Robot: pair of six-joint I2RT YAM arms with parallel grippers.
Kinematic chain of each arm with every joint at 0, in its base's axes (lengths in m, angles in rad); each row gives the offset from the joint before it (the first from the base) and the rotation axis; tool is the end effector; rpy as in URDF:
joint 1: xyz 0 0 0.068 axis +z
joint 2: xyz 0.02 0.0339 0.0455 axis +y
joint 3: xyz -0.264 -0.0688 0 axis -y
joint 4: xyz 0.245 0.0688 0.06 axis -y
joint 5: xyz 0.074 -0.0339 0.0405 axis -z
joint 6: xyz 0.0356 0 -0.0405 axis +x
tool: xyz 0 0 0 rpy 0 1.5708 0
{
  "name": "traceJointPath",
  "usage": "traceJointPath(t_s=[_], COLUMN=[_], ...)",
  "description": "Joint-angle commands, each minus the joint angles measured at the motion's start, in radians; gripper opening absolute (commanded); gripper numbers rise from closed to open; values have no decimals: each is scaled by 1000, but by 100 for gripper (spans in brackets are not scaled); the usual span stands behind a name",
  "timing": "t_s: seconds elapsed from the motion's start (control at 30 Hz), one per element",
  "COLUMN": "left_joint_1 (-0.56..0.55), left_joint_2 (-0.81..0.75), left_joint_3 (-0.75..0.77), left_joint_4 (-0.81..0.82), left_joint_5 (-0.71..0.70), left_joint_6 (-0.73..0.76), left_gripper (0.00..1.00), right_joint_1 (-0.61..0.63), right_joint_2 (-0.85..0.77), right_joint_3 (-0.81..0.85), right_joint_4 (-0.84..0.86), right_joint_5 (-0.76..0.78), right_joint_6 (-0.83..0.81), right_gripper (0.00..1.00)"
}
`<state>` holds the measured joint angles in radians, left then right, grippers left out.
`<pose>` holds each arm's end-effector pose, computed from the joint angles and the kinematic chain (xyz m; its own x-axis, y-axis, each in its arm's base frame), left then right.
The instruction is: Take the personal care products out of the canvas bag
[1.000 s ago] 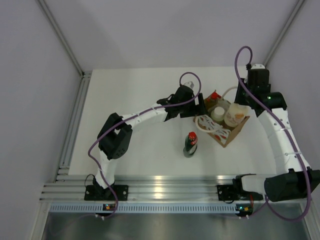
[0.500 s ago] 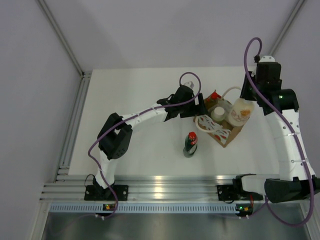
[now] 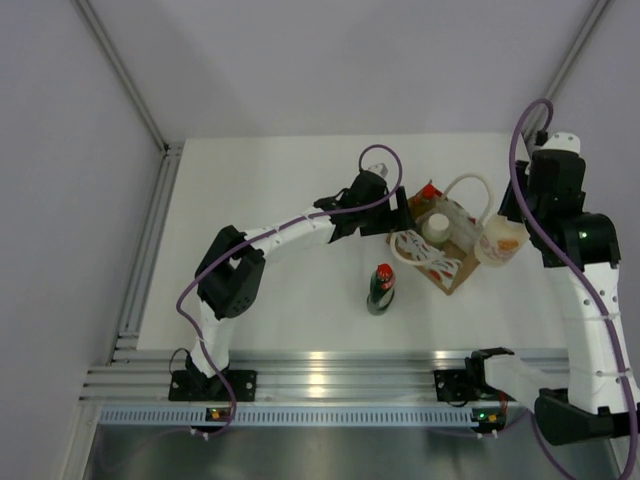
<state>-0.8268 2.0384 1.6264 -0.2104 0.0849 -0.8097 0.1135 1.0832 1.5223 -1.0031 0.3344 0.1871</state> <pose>0.3205 -0.3526 0.2422 -0.8369 -0.1560 -0.5246 0.2519 0.7410 -0.6224 0.1837 0.0092 0.4477 -0.4905 0.1209 -0.8630 0.2645 0.9643 -0.0152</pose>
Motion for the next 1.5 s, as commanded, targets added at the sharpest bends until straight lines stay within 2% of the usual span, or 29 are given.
traceJointPath(t_s=[0.0, 0.53, 0.73, 0.93, 1.2, 1.3, 1.33, 1.4, 1.47], left_joint_1=[-2, -2, -3, -2, -3, -3, -3, -3, -3], left_joint_2=[-9, -15, -24, -37, -29, -27, -26, -26, -26], left_joint_3=[-2, -26, -42, -54, -48, -39, -39, -37, -37], left_joint_4=[31, 29, 29, 31, 31, 31, 29, 31, 31], left_joint_5=[-14, -13, -13, -20, -25, -24, -24, -24, -25], left_joint_6=[7, 17, 17, 20, 7, 1, 0, -2, 0], left_gripper=[91, 91, 91, 91, 91, 91, 91, 91, 91], right_joint_1=[-21, -49, -49, -49, -49, -49, -49, -49, -49], right_joint_2=[-89, -324, -335, -359, -396, -384, -378, -376, -371], right_joint_3=[-39, -514, -608, -743, -801, -804, -804, -806, -807], right_joint_4=[77, 231, 279, 339, 357, 356, 357, 356, 356], right_joint_5=[66, 106, 170, 127, 129, 137, 140, 138, 137], right_joint_6=[37, 169, 209, 250, 267, 275, 276, 279, 279], right_gripper=[0, 0, 0, 0, 0, 13, 29, 33, 42])
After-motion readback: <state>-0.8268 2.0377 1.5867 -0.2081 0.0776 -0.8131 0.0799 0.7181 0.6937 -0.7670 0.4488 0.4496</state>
